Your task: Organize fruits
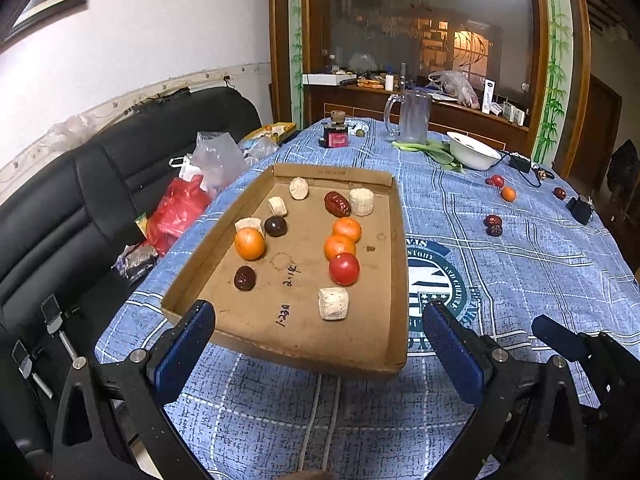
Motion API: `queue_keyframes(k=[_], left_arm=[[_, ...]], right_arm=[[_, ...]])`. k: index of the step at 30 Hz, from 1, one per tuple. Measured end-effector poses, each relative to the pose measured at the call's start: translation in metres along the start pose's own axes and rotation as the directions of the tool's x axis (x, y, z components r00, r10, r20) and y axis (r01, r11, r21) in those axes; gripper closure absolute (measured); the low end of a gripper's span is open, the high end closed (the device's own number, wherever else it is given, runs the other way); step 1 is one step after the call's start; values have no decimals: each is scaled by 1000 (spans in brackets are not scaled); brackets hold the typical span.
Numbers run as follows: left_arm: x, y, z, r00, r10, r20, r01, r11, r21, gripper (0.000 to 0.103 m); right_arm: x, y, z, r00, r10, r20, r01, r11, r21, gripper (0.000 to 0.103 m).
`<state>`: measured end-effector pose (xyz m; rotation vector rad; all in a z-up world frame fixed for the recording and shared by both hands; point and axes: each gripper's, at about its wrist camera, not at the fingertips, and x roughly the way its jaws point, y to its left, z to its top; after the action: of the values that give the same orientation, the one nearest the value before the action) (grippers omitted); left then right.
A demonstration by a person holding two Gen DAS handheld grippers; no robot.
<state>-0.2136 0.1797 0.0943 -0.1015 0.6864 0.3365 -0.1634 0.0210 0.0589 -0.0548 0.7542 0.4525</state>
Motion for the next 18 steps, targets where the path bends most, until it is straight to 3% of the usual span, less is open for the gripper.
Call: queue_keyframes(k=[18], left_arm=[[9, -4, -6, 999, -8, -32, 8, 1000, 16, 0]], right_arm=[[4, 0, -3, 1000, -4, -16, 5, 1000, 2, 33]])
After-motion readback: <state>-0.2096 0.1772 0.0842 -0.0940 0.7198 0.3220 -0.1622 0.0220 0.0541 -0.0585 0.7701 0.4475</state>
